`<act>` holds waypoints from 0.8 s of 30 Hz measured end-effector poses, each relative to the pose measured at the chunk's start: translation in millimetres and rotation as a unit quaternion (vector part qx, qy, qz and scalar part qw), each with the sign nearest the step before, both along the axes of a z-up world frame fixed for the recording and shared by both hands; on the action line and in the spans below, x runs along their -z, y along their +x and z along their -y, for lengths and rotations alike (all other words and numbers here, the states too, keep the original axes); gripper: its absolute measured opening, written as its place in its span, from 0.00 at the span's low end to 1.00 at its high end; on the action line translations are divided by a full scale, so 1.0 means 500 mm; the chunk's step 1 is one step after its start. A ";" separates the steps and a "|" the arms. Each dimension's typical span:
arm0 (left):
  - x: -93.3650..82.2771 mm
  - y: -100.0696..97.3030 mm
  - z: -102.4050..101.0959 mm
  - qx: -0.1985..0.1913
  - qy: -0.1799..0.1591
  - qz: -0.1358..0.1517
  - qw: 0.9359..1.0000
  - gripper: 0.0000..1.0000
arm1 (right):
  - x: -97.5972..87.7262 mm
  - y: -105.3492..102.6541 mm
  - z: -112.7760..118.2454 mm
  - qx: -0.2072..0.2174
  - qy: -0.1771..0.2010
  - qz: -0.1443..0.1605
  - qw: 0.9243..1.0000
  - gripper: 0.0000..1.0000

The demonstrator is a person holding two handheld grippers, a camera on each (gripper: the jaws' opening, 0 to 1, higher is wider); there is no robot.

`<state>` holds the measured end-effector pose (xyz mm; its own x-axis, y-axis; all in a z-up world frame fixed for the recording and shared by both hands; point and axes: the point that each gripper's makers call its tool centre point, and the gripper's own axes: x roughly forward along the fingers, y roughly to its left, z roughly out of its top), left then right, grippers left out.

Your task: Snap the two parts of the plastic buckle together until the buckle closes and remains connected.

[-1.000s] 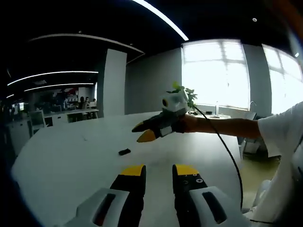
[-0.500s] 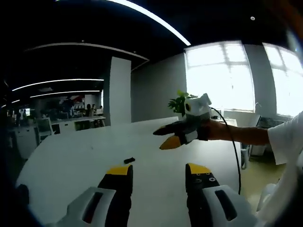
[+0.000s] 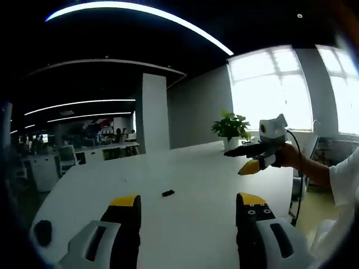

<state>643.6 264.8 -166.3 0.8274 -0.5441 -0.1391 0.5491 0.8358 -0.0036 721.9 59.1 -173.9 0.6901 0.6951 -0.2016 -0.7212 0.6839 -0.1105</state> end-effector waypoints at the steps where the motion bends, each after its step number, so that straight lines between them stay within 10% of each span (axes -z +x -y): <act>1: -0.002 -0.003 -0.006 -0.005 0.000 0.001 1.000 0.71 | -0.003 -0.003 0.008 0.006 0.001 0.001 1.000 0.90; 24: 0.007 -0.093 -0.037 -0.043 0.076 0.011 0.996 0.99 | -0.015 -0.198 0.100 0.039 -0.038 0.051 0.997 1.00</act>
<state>597.3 283.3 -169.8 0.8739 -0.4444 -0.1968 0.4734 0.8700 0.1380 623.1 9.1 -166.5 0.7611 0.6238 -0.1777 -0.6484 0.7242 -0.2347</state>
